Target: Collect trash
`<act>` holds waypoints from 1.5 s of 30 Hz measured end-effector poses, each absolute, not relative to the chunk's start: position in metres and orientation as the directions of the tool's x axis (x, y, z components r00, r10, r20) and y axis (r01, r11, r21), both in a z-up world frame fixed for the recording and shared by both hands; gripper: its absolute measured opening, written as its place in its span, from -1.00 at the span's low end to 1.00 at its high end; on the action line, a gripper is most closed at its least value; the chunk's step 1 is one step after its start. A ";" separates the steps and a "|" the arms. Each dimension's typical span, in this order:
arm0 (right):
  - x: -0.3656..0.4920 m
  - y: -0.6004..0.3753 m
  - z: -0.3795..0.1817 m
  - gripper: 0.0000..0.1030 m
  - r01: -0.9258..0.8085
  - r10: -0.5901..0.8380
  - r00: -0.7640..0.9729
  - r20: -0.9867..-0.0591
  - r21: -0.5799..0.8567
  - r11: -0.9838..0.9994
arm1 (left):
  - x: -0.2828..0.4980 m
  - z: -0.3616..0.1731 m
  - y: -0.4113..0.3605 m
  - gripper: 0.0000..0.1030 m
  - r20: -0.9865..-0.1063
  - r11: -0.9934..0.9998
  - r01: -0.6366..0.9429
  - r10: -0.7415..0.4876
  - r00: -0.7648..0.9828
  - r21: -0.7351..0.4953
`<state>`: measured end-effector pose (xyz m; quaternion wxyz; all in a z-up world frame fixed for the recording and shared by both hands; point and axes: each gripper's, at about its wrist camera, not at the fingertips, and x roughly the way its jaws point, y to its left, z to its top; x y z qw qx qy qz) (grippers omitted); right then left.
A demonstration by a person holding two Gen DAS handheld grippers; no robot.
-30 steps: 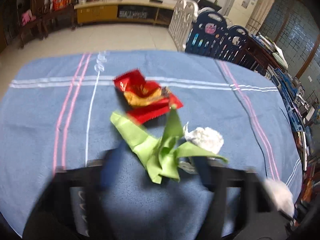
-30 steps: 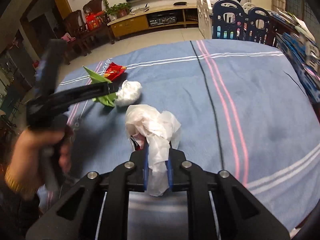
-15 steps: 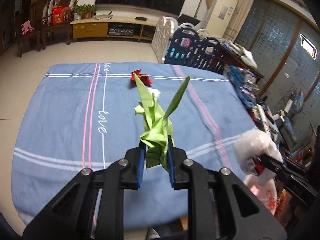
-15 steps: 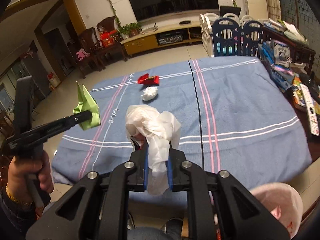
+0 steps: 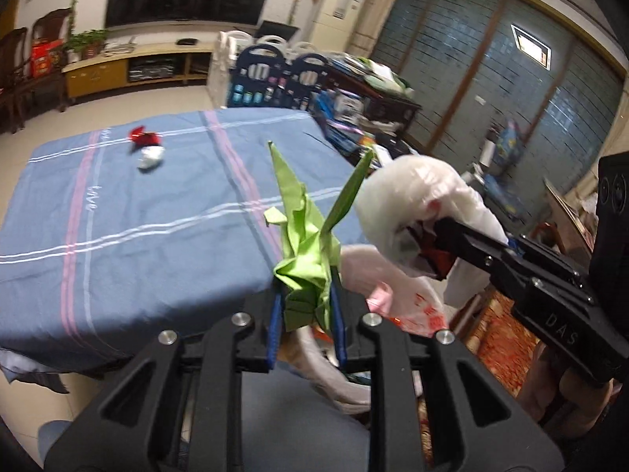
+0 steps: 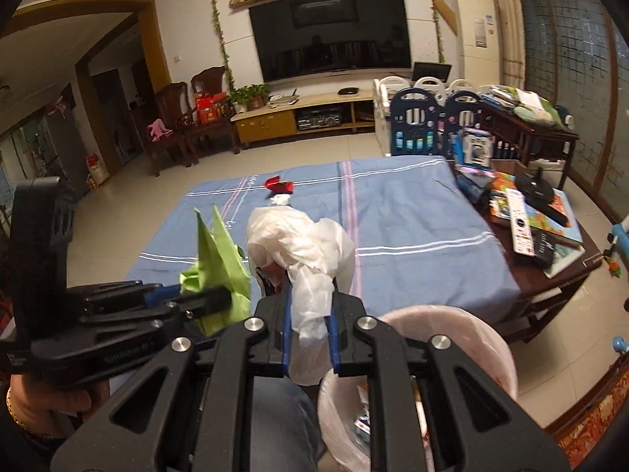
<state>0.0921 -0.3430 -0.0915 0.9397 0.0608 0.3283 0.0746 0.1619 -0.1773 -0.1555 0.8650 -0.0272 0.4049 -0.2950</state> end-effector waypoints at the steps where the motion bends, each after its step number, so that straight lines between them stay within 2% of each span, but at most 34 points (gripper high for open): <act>1: 0.086 -0.350 -0.091 -0.71 -0.086 0.167 0.776 -0.608 0.160 0.983 | 0.157 -0.157 -0.189 -0.57 -0.690 0.814 0.504 -0.541 0.481 -0.288; 7: 0.057 -0.399 -0.101 -0.71 0.027 0.076 0.775 -0.627 0.153 0.988 | 0.144 -0.175 -0.255 -0.53 -0.711 0.733 0.603 -0.604 0.362 -0.316; 8: 0.054 -0.406 -0.103 -0.70 0.045 0.063 0.773 -0.632 0.153 0.987 | 0.143 -0.178 -0.267 -0.47 -0.716 0.725 0.615 -0.604 0.350 -0.311; 10: 0.053 -0.419 -0.107 -0.65 0.090 0.023 0.769 -0.638 0.145 0.985 | 0.140 -0.188 -0.291 -0.08 -0.726 0.705 0.643 -0.606 0.326 -0.300; 11: 0.051 -0.424 -0.108 -0.42 0.120 -0.005 0.768 -0.641 0.137 0.983 | 0.141 -0.193 -0.300 0.41 -0.733 0.703 0.654 -0.597 0.326 -0.281; 12: 0.050 -0.429 -0.109 0.00 0.146 -0.031 0.767 -0.641 0.126 0.981 | 0.141 -0.201 -0.310 0.63 -0.750 0.727 0.650 -0.553 0.362 -0.222; 14: 0.048 -0.433 -0.109 0.40 0.176 -0.059 0.781 -0.621 0.130 0.976 | 0.144 -0.208 -0.313 0.64 -0.771 0.758 0.630 -0.501 0.394 -0.171; 15: 0.046 -0.434 -0.109 0.43 0.182 -0.064 0.790 -0.610 0.134 0.974 | 0.144 -0.209 -0.312 0.65 -0.770 0.759 0.626 -0.506 0.389 -0.182; 18: 0.045 -0.435 -0.111 0.44 0.182 -0.054 0.796 -0.603 0.153 0.971 | 0.144 -0.201 -0.292 0.74 -0.746 0.781 0.601 -0.502 0.438 -0.172; 23: 0.060 -0.424 -0.121 0.44 0.144 0.004 0.789 -0.614 0.192 0.971 | 0.158 -0.186 -0.234 0.76 -0.704 0.855 0.504 -0.435 0.561 -0.126; 31: 0.095 -0.367 -0.122 0.44 0.011 0.105 0.774 -0.624 0.179 0.984 | 0.176 -0.164 -0.095 0.79 -0.649 0.968 0.218 -0.248 0.719 -0.128; 37: 0.128 -0.315 -0.127 0.44 -0.088 0.177 0.746 -0.641 0.168 0.982 | 0.177 -0.174 -0.013 0.81 -0.660 0.987 0.046 -0.138 0.739 -0.154; 45: 0.205 -0.248 -0.149 0.44 -0.162 0.225 0.713 -0.664 0.157 0.974 | 0.193 -0.195 0.036 0.81 -0.677 0.982 -0.036 -0.100 0.729 -0.184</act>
